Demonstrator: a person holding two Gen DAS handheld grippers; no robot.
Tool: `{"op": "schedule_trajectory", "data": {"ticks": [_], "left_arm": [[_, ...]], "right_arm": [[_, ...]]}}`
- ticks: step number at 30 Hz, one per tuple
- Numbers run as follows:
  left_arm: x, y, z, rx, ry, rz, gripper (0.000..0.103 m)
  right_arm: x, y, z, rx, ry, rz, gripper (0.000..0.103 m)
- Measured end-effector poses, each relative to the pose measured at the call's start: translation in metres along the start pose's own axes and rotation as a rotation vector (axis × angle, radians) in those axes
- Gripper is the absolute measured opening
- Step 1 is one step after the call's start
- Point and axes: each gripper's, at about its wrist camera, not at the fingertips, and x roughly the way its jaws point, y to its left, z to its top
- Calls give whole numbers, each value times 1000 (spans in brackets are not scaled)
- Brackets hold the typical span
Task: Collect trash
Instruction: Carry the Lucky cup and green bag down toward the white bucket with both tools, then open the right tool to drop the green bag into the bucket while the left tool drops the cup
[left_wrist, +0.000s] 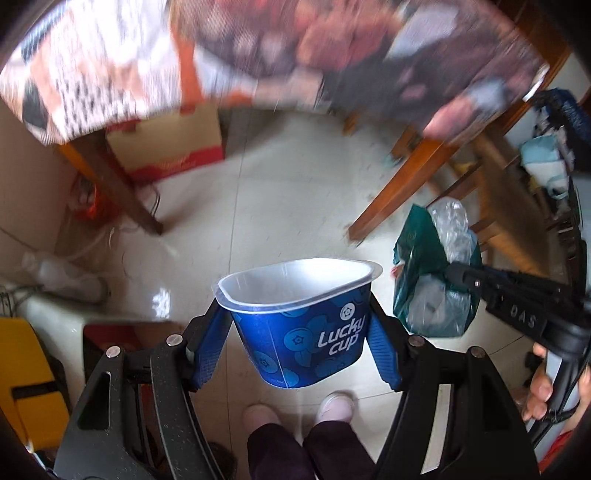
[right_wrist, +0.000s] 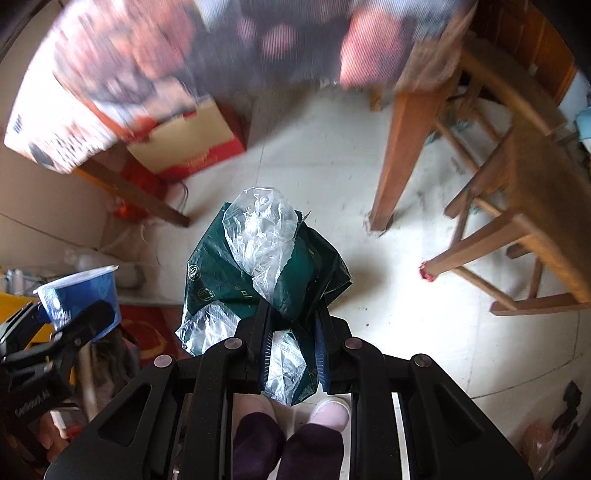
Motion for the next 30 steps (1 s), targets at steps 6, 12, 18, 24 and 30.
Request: {"op": "schedule_trajectory", "data": {"ticks": [6, 12, 18, 24, 30], "left_arm": [[74, 27, -31, -53, 60, 41, 68], [119, 42, -40, -66, 69, 70, 68], [146, 44, -43, -78, 96, 57, 68], [167, 29, -31, -80, 139, -22, 68], [181, 9, -14, -97, 236, -59, 71]], "right_arm": [[79, 6, -5, -42, 58, 36, 18], [124, 8, -3, -29, 93, 102, 35], [138, -1, -2, 20, 134, 74, 60], [124, -14, -4, 38, 118, 24, 60], [99, -21, 0, 47, 81, 6, 60]]}}
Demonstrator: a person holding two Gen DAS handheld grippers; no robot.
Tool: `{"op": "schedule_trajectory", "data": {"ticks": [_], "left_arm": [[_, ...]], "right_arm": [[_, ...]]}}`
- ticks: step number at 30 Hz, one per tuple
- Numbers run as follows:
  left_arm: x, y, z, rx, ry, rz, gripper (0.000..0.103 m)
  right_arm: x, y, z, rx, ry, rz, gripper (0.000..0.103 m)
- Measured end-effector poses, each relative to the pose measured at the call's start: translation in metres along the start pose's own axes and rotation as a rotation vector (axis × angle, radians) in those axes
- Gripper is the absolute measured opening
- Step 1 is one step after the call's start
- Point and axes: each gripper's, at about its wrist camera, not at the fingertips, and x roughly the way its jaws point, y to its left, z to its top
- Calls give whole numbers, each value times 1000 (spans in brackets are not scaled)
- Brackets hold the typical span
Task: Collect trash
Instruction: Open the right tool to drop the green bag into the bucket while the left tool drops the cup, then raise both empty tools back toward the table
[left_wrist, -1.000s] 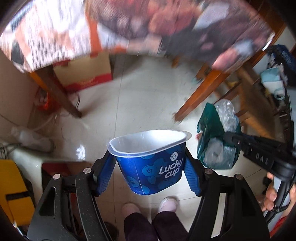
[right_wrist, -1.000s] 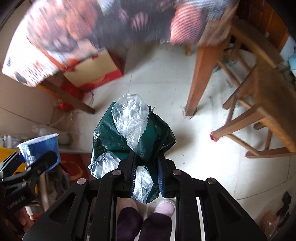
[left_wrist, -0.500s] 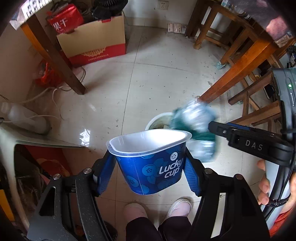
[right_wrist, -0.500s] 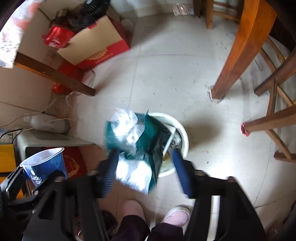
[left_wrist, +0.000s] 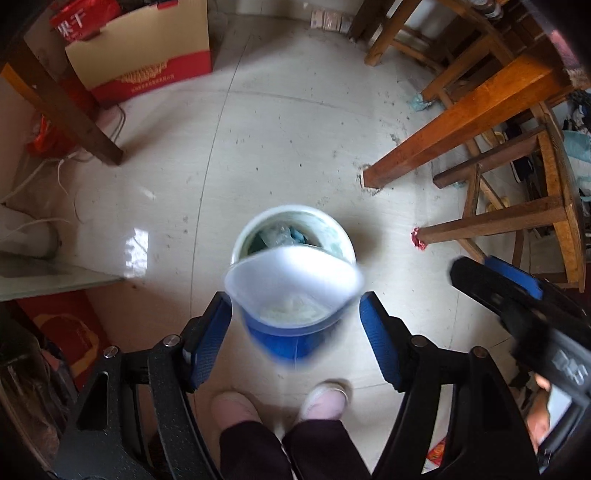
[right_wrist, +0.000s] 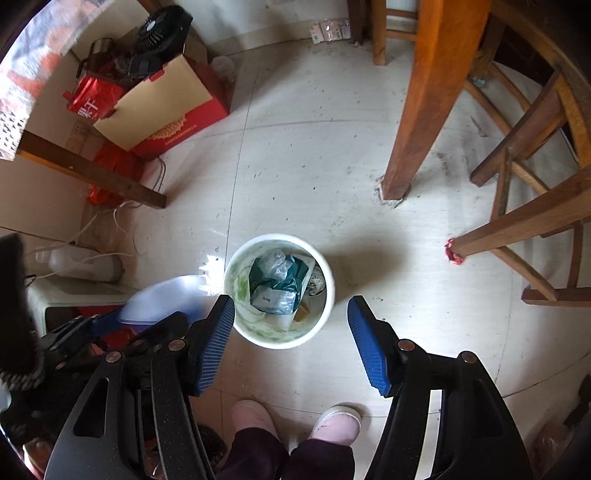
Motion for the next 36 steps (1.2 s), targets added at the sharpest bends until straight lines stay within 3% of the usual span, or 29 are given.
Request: {"op": "schedule_trajectory", "data": {"ticks": [5, 12, 20, 29, 36], "left_arm": [[-21, -8, 1, 6, -24, 17, 71], [-99, -18, -2, 37, -84, 26, 71], [-235, -27, -5, 71, -208, 30, 71], [-423, -28, -23, 90, -448, -10, 71], [-548, -31, -51, 141, -649, -29, 71]], "right_arm": [[-30, 5, 3, -5, -41, -7, 60], [-90, 20, 7, -4, -89, 11, 60], [-200, 58, 13, -29, -192, 16, 60], [-348, 118, -1, -77, -381, 19, 60], [-453, 163, -25, -127, -560, 20, 60]]}}
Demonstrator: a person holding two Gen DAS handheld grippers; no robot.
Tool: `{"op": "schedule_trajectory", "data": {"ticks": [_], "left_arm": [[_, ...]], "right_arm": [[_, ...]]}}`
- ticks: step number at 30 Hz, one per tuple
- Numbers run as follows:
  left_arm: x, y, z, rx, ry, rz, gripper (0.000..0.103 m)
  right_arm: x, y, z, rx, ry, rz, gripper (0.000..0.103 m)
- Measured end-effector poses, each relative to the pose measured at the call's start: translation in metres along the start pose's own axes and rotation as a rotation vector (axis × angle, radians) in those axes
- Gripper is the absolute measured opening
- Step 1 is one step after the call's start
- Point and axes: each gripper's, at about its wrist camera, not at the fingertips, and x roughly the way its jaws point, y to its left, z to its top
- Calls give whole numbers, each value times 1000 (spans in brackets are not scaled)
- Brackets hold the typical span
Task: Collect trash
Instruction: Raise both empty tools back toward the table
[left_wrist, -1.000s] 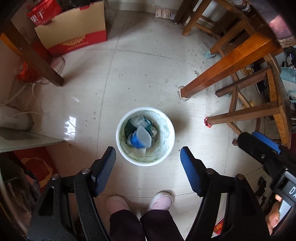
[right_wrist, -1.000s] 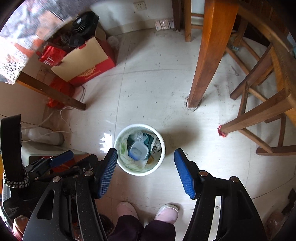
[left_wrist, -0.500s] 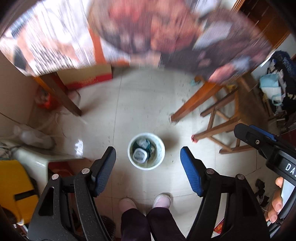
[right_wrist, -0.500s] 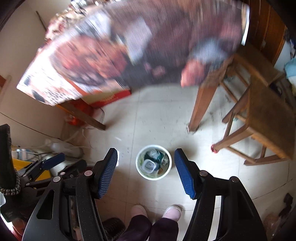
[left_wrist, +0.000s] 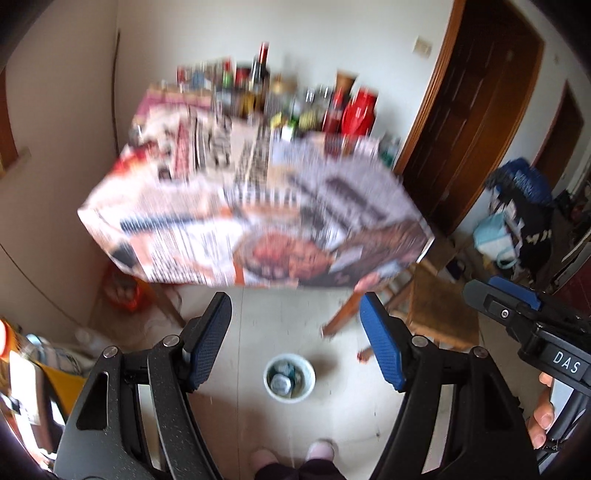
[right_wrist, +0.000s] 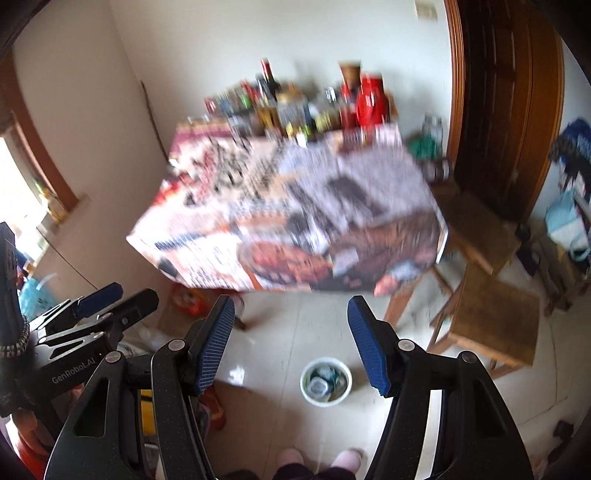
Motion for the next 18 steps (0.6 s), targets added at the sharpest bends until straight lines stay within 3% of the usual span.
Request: {"op": "schedule_trajectory", "data": {"ticks": [10, 12, 13, 16, 18], "left_arm": [[-121, -2, 40, 113, -250, 16, 71], [-134, -3, 44, 125, -276, 6, 73], [-138, -3, 45, 126, -288, 0, 76], [-150, -5, 50, 128, -335, -18, 89], [-155, -7, 55, 133, -365, -19, 96]], "right_arm": [[-101, 48, 33, -43, -280, -24, 61], [-113, 53, 37, -51, -326, -29, 69], [-118, 54, 38, -53, -345, -31, 75], [-131, 55, 41, -61, -400, -43, 76], [-132, 54, 47, -62, -415, -51, 84]]}}
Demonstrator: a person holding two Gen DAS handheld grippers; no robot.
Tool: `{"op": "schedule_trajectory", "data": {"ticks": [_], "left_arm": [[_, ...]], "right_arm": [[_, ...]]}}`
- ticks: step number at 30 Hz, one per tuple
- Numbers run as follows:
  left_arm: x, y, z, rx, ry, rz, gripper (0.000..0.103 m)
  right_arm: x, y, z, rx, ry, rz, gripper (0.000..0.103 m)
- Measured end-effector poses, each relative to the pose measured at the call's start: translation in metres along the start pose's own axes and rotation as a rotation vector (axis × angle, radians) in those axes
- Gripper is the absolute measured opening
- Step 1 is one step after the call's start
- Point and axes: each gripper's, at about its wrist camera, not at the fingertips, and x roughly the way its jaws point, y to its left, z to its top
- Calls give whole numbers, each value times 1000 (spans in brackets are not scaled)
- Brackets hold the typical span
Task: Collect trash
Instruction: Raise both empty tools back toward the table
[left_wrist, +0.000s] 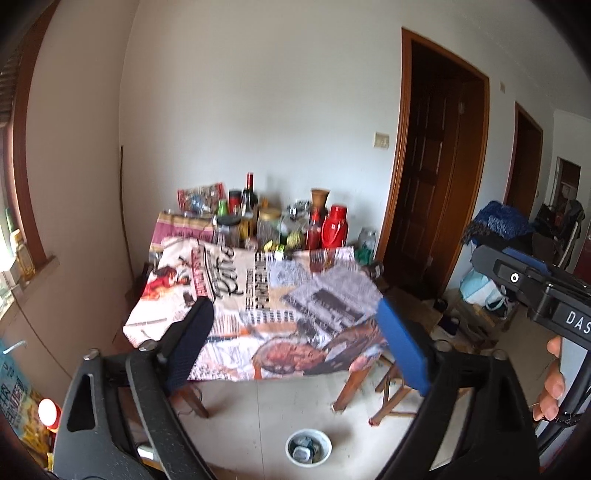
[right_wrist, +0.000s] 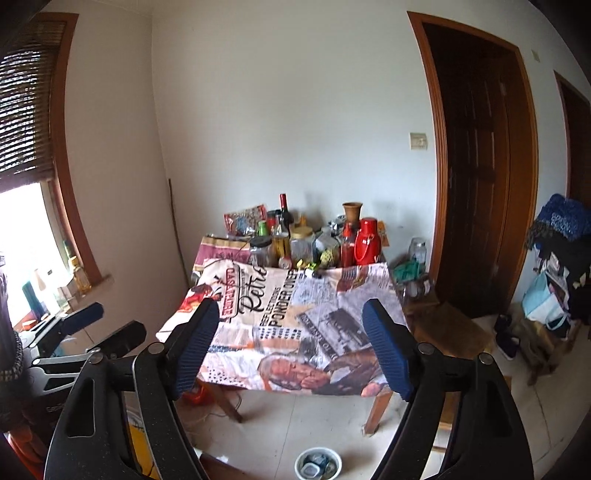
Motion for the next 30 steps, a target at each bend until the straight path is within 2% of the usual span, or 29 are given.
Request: {"op": "schedule_trajectory", "data": {"ticks": [2, 4, 11, 17, 24, 30], "left_arm": [[3, -1, 5, 7, -17, 5, 101], [13, -4, 12, 15, -25, 11, 101], [71, -11, 31, 16, -1, 23, 101], [146, -26, 64, 9, 11, 53, 101], [225, -44, 110, -56, 3, 70, 101], [281, -44, 121, -102, 58, 97, 101]], "right_arm": [[-2, -4, 3, 8, -24, -13, 99], [3, -11, 5, 20, -51, -28, 103], [60, -44, 22, 47, -32, -20, 103], [119, -82, 55, 44, -11, 1, 103], [176, -124, 97, 3, 4, 39, 103], [230, -137, 109, -37, 58, 62, 103]]}}
